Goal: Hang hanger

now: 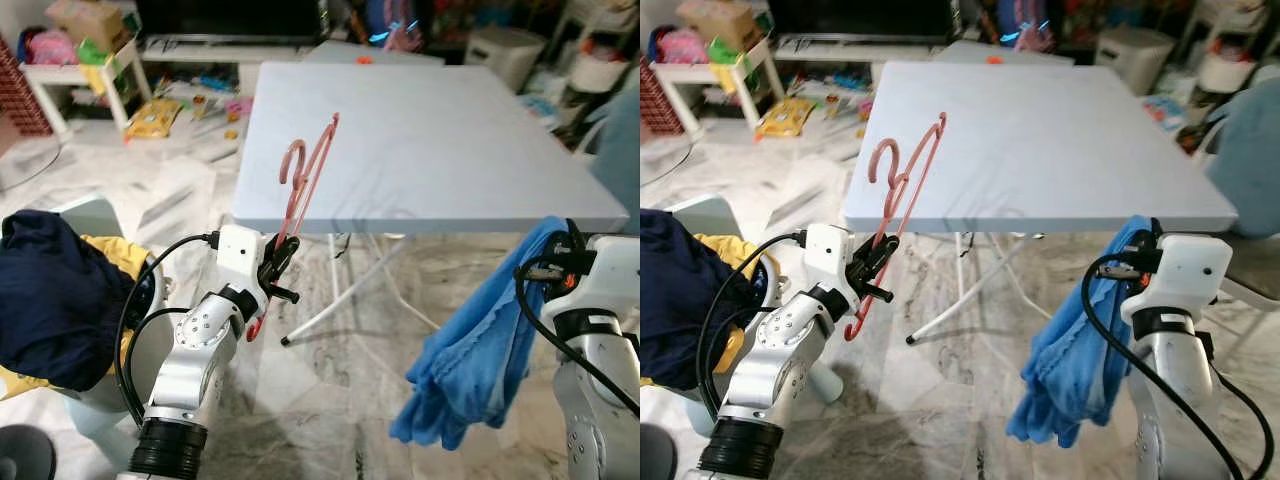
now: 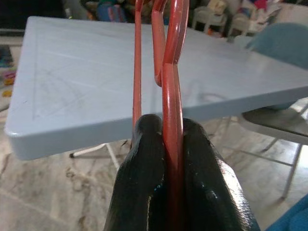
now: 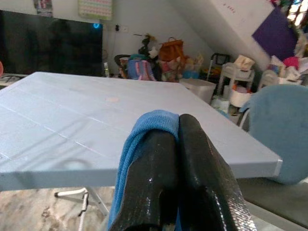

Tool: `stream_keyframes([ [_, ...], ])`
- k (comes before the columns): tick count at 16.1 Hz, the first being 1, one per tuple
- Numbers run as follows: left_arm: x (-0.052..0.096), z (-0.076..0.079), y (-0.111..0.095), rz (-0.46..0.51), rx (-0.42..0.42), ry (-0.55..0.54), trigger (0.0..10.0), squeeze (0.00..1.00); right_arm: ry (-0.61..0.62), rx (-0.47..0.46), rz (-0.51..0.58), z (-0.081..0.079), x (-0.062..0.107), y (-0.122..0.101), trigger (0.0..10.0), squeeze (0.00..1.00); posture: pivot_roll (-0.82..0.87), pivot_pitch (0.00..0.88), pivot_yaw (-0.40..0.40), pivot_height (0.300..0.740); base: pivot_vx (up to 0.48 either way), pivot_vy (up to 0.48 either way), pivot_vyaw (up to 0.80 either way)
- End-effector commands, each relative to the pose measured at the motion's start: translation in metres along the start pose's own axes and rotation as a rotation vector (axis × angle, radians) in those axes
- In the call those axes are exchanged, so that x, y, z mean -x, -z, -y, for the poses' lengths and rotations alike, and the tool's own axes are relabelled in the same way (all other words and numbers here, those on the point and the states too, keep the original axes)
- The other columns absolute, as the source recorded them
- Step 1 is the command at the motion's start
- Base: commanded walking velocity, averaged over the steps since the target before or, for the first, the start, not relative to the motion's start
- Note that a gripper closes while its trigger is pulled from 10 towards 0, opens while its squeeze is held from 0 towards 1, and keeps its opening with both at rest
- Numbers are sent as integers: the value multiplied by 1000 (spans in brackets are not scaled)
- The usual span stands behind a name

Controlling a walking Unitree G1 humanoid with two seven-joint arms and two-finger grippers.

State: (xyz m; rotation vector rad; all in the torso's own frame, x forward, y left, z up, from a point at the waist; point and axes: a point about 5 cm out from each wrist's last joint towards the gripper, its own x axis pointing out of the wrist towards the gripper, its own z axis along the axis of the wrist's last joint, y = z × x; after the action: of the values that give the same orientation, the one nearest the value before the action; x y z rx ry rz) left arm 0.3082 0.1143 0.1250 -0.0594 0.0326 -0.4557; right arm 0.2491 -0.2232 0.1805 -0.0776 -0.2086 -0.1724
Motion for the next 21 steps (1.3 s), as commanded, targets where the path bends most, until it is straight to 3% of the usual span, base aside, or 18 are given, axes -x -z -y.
stream_keyframes([
  [1, -4, -1, -9, 32, -19, -2, 10000, 0, 13, 8, 19, 5, -1, -4, 10000, 0, 82, 0, -45, 740, 405, 0, 0],
  [14, -19, -2, -17, 65, -21, -19, 10000, 0, -4, -18, 40, -11, -11, 0, 10000, 0, 80, 0, -41, 740, 411, 0, 0],
  [19, -22, 0, -17, 76, -15, -15, 10000, 0, -4, -13, 54, -10, -16, -1, 10000, 0, 82, 0, -40, 740, 414, 0, 0],
  [21, -24, 2, -18, 78, -15, -9, 10000, 0, -20, -8, 85, -14, -25, -7, 10000, 0, 72, 0, -33, 740, 418, 0, 0],
])
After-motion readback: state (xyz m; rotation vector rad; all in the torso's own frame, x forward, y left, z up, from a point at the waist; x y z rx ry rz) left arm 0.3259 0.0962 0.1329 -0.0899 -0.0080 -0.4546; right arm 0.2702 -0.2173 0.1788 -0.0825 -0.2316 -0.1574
